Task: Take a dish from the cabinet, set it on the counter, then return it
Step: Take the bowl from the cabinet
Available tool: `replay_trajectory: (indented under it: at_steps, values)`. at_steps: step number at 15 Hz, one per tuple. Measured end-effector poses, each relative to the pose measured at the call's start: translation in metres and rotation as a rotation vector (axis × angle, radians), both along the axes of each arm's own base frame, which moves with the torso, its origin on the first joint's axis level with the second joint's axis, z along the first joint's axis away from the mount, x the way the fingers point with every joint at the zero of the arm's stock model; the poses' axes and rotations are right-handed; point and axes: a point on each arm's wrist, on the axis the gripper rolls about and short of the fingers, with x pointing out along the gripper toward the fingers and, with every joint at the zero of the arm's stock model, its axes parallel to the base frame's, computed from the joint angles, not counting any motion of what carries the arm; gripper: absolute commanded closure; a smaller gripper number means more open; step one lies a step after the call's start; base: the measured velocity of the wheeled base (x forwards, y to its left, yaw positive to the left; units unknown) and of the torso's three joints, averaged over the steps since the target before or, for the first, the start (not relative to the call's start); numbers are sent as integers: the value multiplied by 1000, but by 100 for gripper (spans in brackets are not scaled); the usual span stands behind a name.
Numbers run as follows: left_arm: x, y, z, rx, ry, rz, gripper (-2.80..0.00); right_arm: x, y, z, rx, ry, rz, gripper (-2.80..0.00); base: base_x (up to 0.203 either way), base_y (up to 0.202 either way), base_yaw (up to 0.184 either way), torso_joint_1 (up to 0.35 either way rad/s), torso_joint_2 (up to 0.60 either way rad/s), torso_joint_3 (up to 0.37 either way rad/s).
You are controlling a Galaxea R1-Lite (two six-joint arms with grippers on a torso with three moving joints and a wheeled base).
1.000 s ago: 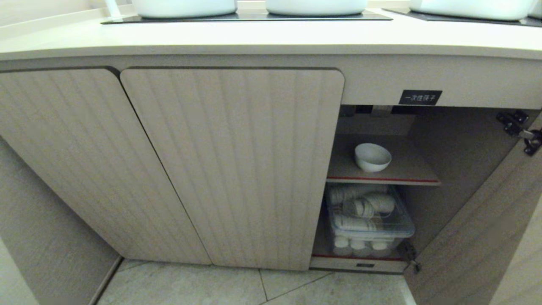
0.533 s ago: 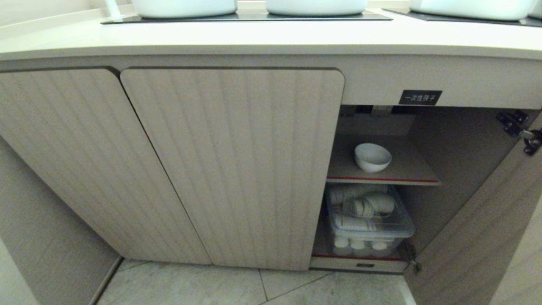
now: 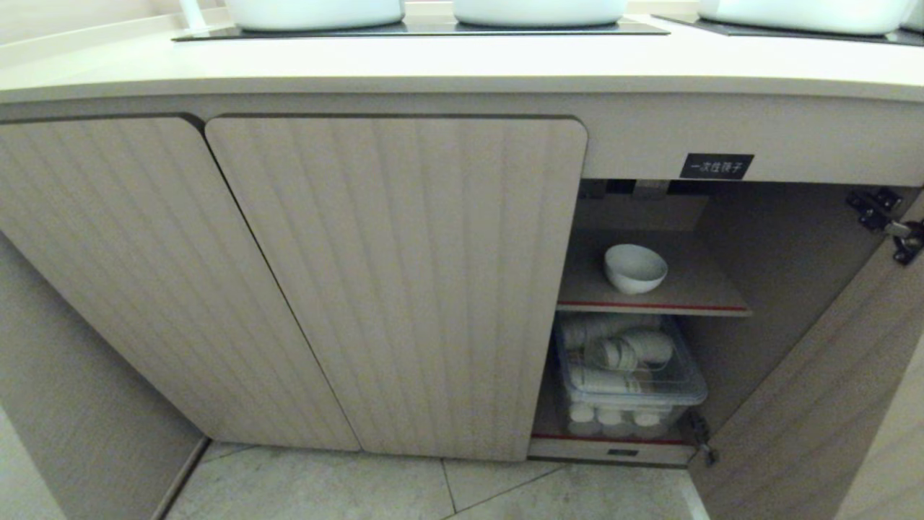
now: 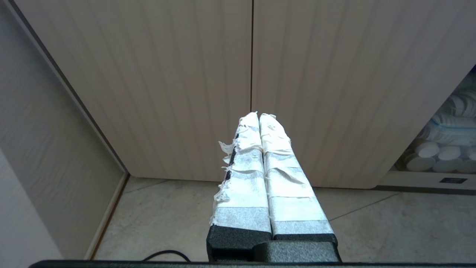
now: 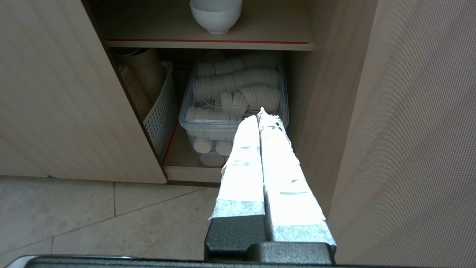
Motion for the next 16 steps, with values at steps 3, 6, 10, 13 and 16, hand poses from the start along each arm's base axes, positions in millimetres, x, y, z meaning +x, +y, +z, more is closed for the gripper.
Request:
replay_trajectory:
  at_steps: [3,6,10,13,16]
  values:
    - [0,0,0,0,0,0,0,0,0,0,0,-1,0,0,0,0,0,0,0,0]
    - [0,0,0,0,0,0,0,0,0,0,-29,2,4,0,0,0,0,0,0,0]
    - [0,0,0,0,0,1,0,6,1,1,-79,81,50,0,0,0,0,0,0,0]
    - [0,0,0,0,0,1,0,18,1,7,-95,223,65,0,0,0,0,0,0,0]
    - [0,0,0,0,0,1,0,35,2,19,-108,356,125,0,0,0,0,0,0,0]
